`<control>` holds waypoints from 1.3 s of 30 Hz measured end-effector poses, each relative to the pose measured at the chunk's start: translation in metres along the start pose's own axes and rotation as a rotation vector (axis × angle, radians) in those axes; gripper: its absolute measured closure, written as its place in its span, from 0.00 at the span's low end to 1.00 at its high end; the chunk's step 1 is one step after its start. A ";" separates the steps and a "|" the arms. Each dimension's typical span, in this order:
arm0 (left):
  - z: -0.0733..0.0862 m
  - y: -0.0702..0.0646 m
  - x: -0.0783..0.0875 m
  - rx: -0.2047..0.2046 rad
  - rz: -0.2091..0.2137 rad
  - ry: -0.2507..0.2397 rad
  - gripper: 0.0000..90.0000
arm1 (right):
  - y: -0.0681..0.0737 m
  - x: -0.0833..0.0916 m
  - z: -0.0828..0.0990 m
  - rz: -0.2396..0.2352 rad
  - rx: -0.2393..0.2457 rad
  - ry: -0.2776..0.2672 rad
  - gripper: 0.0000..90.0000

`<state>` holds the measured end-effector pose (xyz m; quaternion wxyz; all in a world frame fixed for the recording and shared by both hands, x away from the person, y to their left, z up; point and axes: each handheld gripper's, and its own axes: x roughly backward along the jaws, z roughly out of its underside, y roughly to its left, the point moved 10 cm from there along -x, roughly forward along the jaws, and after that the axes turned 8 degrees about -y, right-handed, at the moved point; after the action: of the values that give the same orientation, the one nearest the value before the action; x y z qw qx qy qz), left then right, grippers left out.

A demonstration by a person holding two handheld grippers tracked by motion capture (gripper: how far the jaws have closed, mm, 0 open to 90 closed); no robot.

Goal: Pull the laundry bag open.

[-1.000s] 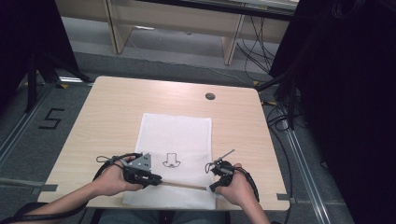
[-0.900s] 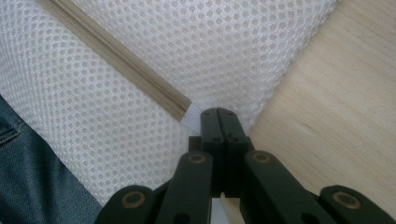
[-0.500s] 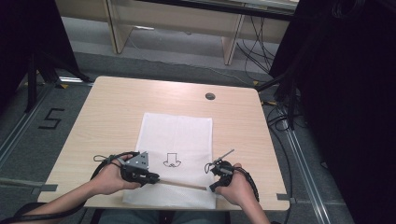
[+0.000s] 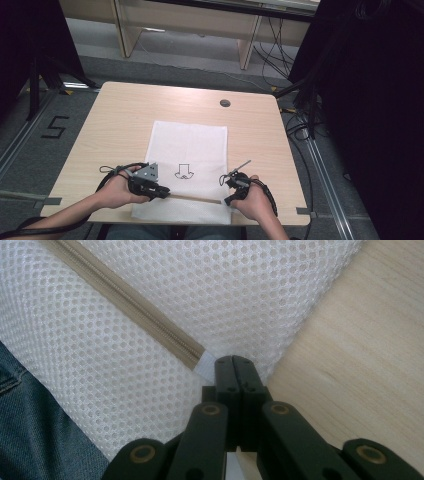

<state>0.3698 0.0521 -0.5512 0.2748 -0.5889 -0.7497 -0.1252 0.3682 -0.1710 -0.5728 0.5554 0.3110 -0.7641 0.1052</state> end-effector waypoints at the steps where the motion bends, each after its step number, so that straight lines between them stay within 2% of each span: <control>1: 0.000 0.000 0.000 -0.008 -0.005 0.004 0.92 | 0.000 0.000 0.000 0.000 0.001 -0.001 1.00; 4: 0.002 0.001 0.000 -0.040 -0.014 0.023 0.92 | 0.000 0.000 0.000 -0.001 0.006 -0.004 1.00; 6: 0.001 0.001 0.001 -0.009 -0.006 -0.001 0.92 | 0.000 -0.001 -0.001 0.003 0.000 -0.010 1.00; 7: 0.000 0.000 0.002 -0.007 -0.007 -0.001 0.92 | 0.000 -0.001 0.000 0.002 -0.008 -0.009 1.00; 9: 0.000 0.001 0.002 -0.029 -0.013 0.008 0.92 | 0.000 -0.001 -0.001 0.001 -0.003 -0.011 1.00; 10: 0.001 0.000 0.002 -0.028 -0.012 0.009 0.92 | -0.001 0.000 0.000 -0.004 0.008 -0.003 1.00; 12: 0.002 0.001 0.002 -0.025 -0.014 0.012 0.92 | 0.000 -0.001 0.000 0.000 -0.001 -0.011 1.00; 14: 0.004 0.004 0.004 -0.038 -0.027 0.024 0.92 | 0.001 0.000 0.000 0.001 -0.016 -0.007 1.00; 16: 0.004 0.004 0.005 -0.012 -0.018 0.008 0.92 | 0.001 0.000 0.000 0.000 -0.016 -0.006 1.00; 17: 0.005 0.005 0.006 -0.023 -0.024 0.011 0.92 | 0.000 -0.001 -0.001 0.000 -0.003 -0.012 1.00; 19: 0.006 0.004 0.008 -0.004 -0.019 0.002 0.92 | -0.001 0.000 0.000 -0.008 0.010 -0.009 1.00; 20: 0.006 0.006 0.009 -0.031 -0.021 0.008 0.92 | -0.001 0.000 0.000 -0.006 0.010 -0.003 1.00; 21: 0.006 0.004 0.009 -0.006 -0.024 0.003 0.92 | -0.001 0.000 0.000 -0.008 0.011 -0.003 1.00; 25: 0.006 0.004 0.009 -0.018 -0.022 0.003 0.92 | 0.000 0.000 0.000 0.000 0.001 -0.001 1.00; 26: 0.006 0.004 0.009 -0.005 -0.024 0.001 0.92 | 0.000 0.000 0.000 0.000 0.000 -0.001 1.00; 31: 0.006 0.003 0.009 -0.002 -0.008 0.000 0.92 | -0.001 0.000 0.000 -0.010 0.009 -0.008 1.00; 36: 0.007 0.003 0.010 0.003 -0.012 -0.006 0.92 | 0.000 -0.001 -0.001 -0.002 -0.001 -0.011 1.00; 39: 0.007 0.003 0.010 -0.005 -0.014 -0.002 0.92 | -0.001 0.000 0.000 -0.010 0.011 -0.003 1.00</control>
<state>0.3690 0.0648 -0.5512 0.2717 -0.5843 -0.7538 -0.1284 0.3687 -0.1715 -0.5728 0.5529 0.3180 -0.7628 0.1063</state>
